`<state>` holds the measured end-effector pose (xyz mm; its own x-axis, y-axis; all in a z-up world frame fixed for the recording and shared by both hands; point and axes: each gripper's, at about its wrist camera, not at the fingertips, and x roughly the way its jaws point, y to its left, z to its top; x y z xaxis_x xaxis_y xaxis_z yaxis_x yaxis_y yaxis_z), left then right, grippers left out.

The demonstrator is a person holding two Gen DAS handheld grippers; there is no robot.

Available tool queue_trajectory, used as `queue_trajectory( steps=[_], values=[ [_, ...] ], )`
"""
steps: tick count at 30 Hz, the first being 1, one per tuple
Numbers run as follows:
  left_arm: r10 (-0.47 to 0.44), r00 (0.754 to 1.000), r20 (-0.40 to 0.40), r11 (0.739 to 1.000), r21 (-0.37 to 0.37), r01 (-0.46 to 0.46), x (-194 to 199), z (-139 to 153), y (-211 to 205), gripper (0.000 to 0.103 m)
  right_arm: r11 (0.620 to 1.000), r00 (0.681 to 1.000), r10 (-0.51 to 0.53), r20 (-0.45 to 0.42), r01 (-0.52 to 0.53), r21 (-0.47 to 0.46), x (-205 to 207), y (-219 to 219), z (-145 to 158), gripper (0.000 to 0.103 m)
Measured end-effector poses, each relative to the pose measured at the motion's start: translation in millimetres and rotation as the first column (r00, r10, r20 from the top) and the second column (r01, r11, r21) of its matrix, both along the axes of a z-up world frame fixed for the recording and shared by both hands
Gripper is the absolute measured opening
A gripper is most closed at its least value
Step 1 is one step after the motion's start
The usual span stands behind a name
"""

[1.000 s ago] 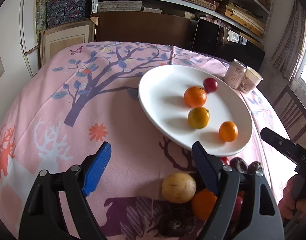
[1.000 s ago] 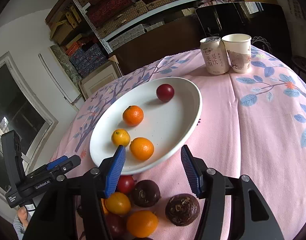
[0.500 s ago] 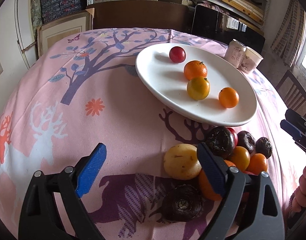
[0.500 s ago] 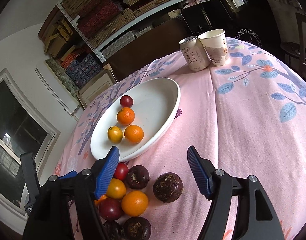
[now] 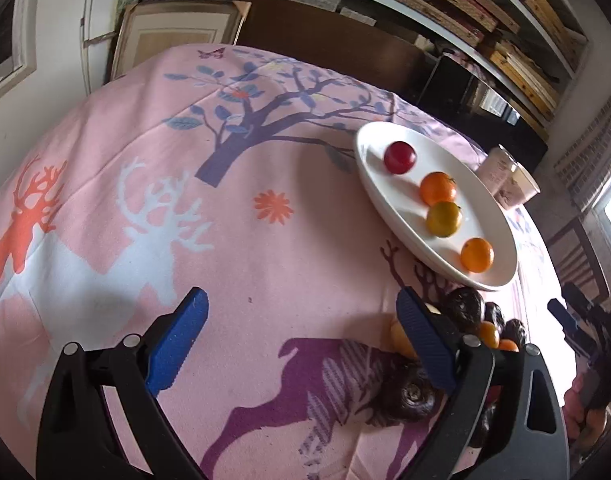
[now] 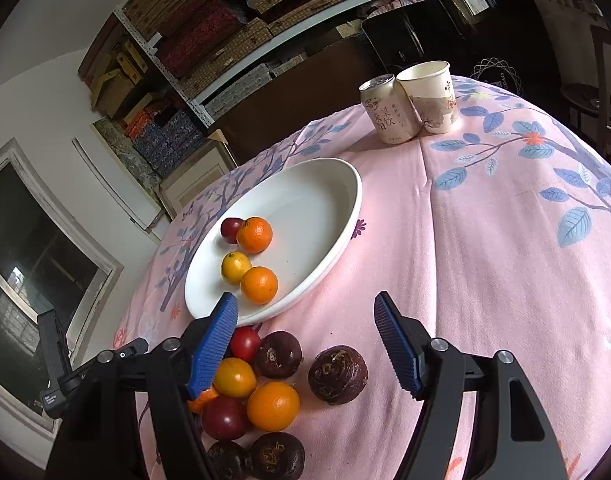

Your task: Organize fruits

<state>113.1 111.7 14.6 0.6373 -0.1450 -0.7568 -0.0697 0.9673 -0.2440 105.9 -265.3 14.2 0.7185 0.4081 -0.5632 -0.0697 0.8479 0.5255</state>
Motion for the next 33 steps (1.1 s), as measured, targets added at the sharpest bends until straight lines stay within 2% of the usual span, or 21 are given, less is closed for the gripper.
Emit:
queue_trajectory(
  steps=[3,6,12,14,15,18,20,21,22,24,25,29,31,33],
  values=[
    [-0.097,0.995,0.002,0.993,0.061,0.096,-2,-2,-30,0.093,1.0,1.0,-0.006,-0.004,0.006,-0.001,0,0,-1,0.071],
    [-0.166,0.986,-0.002,0.985,0.051,0.166,-3,-3,-46,0.093,1.0,1.0,-0.01,-0.007,0.01,0.001,1,-1,-1,0.072],
    [-0.177,0.983,-0.045,0.98,0.08,0.18,12,-15,-60,0.093,1.0,1.0,-0.002,-0.006,0.002,-0.009,1,2,-1,0.072],
    [-0.174,0.983,-0.066,0.977,0.111,0.18,17,-21,-60,0.097,1.0,1.0,-0.003,-0.003,0.003,-0.013,0,2,0,0.072],
    [-0.177,0.982,-0.07,0.979,0.093,0.183,18,-21,-56,0.096,1.0,1.0,-0.005,-0.005,0.005,-0.011,1,2,-1,0.073],
    [-0.105,0.994,-0.03,0.991,0.084,0.107,11,-9,-32,0.096,1.0,1.0,-0.015,-0.01,0.015,0.005,1,-2,-2,0.073],
    [0.031,0.999,0.019,0.987,0.156,-0.034,6,0,-10,0.095,1.0,1.0,-0.018,-0.013,0.018,0.013,1,-4,-2,0.073],
    [0.076,0.997,0.021,0.986,0.145,-0.078,6,1,2,0.095,1.0,1.0,-0.016,-0.014,0.016,0.015,1,-4,-2,0.073],
    [0.091,0.996,0.01,0.992,0.083,-0.091,5,0,12,0.095,1.0,1.0,-0.013,-0.015,0.013,0.015,1,-3,-2,0.073],
    [0.086,0.996,-0.014,0.995,-0.04,-0.087,5,-3,24,0.095,1.0,1.0,-0.007,-0.011,0.007,0.011,1,-2,-1,0.073],
    [0.07,0.997,-0.019,0.996,-0.056,-0.07,5,-4,22,0.095,1.0,1.0,-0.005,-0.009,0.005,0.009,1,-1,-1,0.073],
    [0.018,0.999,-0.038,0.998,0.064,-0.015,9,-11,-2,0.095,1.0,1.0,-0.001,-0.01,0.001,0.007,0,0,-1,0.073],
    [0.025,0.999,-0.048,0.991,0.129,-0.019,11,-15,-8,0.095,1.0,1.0,0.001,-0.01,-0.001,0.005,0,0,-1,0.073],
    [0.04,0.998,-0.046,0.989,0.141,-0.033,9,-16,-7,0.095,1.0,1.0,0.002,-0.01,-0.002,0.002,0,1,-1,0.073]
  ],
)
